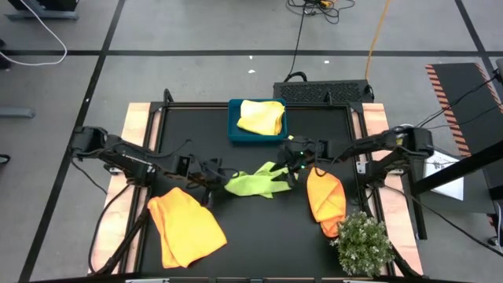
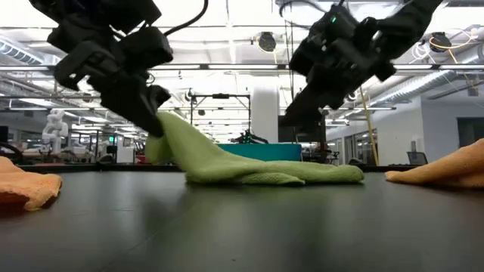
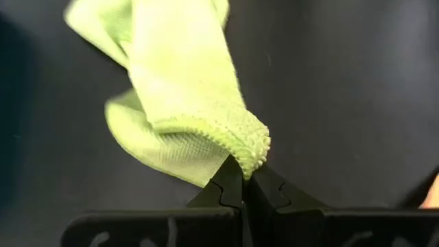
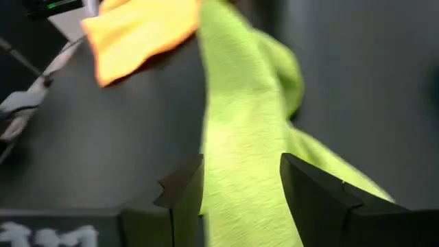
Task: Fold microfiber towels
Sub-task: Fold the green microfiber towel
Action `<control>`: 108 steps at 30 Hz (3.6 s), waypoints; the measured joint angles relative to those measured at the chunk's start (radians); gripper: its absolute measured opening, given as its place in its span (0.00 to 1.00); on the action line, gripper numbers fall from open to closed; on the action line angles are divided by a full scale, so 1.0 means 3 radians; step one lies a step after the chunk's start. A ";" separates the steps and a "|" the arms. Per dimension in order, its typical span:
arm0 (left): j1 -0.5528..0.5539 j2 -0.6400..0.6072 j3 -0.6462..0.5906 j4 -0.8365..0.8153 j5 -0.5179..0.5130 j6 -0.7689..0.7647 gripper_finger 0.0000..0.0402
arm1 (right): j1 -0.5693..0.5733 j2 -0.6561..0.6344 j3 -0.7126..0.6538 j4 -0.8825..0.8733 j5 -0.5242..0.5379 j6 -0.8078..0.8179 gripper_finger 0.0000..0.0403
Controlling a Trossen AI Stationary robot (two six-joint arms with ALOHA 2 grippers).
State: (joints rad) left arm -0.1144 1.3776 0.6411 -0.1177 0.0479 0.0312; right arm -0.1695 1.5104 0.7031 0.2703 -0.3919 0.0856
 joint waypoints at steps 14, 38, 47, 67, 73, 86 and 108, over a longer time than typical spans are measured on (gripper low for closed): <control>-0.0104 0.0368 -0.0001 0.0492 -0.0017 -0.0096 0.01 | -0.0088 0.0429 0.0012 0.0113 -0.0004 -0.0063 0.46; 0.0007 0.0434 0.0002 0.1221 -0.0078 0.0493 0.01 | -0.0068 0.0420 0.0013 0.1013 -0.0281 -0.0077 0.46; 0.0012 0.0434 0.0013 0.1285 0.0211 0.0554 0.01 | -0.0091 0.0420 0.0112 0.1082 -0.0415 -0.0168 0.46; -0.0322 0.0431 0.0013 0.0344 0.0518 -0.0169 0.01 | -0.0086 0.0420 0.0478 -0.0175 -0.0439 -0.0503 0.46; -0.0413 0.0431 0.0013 0.0309 0.0422 -0.0281 0.01 | -0.0050 0.0472 0.0478 -0.0418 -0.0454 -0.0471 0.46; -0.0429 0.0431 0.0013 0.0346 0.0256 -0.0277 0.01 | -0.0018 0.0959 0.0474 -0.0389 -0.0066 -0.0505 0.41; 0.0151 -0.0449 0.0013 0.0095 -0.1430 0.0535 0.01 | -0.0309 -0.0112 0.0474 -0.0419 0.0854 -0.0853 0.01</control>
State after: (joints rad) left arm -0.0691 1.2428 0.6449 -0.0892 -0.3811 0.1915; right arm -0.2622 1.4767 0.8452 0.1446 -0.1356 -0.1702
